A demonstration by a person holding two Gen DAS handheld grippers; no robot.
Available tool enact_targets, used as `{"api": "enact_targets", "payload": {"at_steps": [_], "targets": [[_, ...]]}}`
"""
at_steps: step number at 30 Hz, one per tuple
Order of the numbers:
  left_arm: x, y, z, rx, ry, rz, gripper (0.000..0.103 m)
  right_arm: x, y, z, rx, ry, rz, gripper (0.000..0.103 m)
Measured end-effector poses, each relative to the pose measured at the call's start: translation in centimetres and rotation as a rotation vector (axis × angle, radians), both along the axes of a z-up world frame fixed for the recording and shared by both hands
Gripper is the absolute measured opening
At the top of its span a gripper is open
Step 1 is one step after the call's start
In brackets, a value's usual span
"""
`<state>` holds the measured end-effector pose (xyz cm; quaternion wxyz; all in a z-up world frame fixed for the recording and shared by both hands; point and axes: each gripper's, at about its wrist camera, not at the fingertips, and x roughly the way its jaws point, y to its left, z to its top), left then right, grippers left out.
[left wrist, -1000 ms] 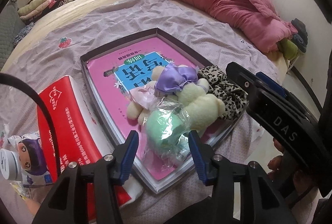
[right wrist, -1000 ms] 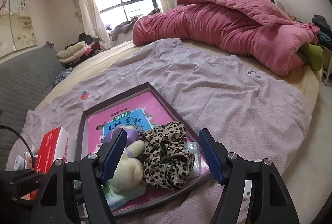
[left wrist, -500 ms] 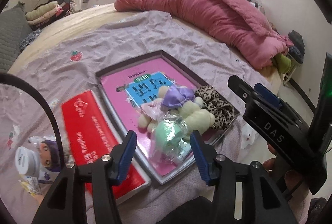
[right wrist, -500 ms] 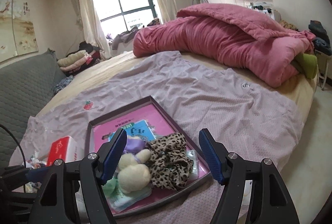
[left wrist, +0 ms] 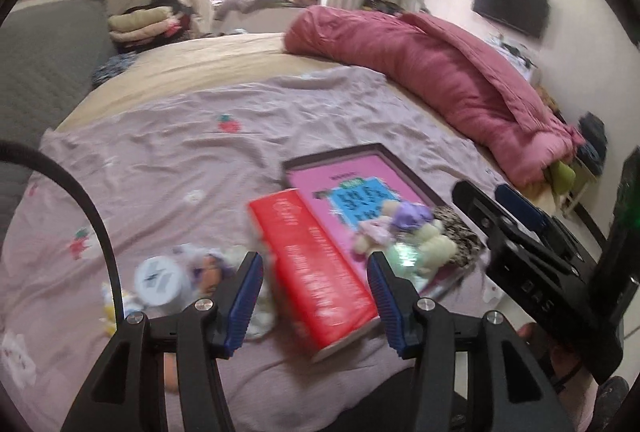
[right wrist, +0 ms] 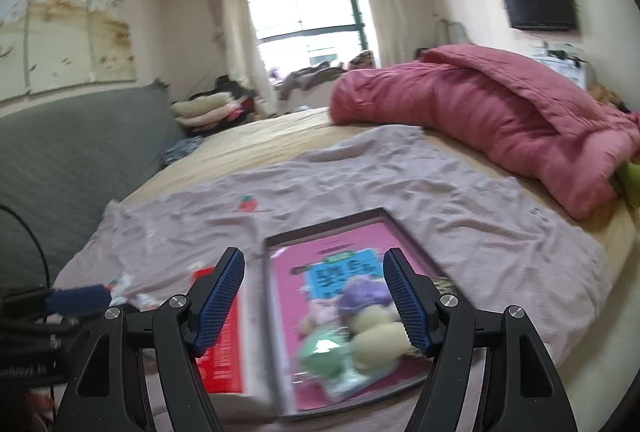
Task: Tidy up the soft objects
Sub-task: 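Withdraw both grippers from the tray toward the remaining items on the bed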
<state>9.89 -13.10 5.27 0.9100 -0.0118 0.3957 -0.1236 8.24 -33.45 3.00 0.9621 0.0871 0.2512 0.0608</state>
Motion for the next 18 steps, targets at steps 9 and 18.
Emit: {"api": "enact_targets", "payload": {"at_steps": [9,18], "targets": [[-1.1,10.6,0.3,0.019,-0.029,0.212,0.057,-0.9,8.1,1.3,-0.05,0.009,0.172,0.073],[-1.0,19.2,-3.1,-0.013,0.05,0.369,0.058,0.6,16.1,-0.6,-0.139,0.123,0.292,0.073]]}}
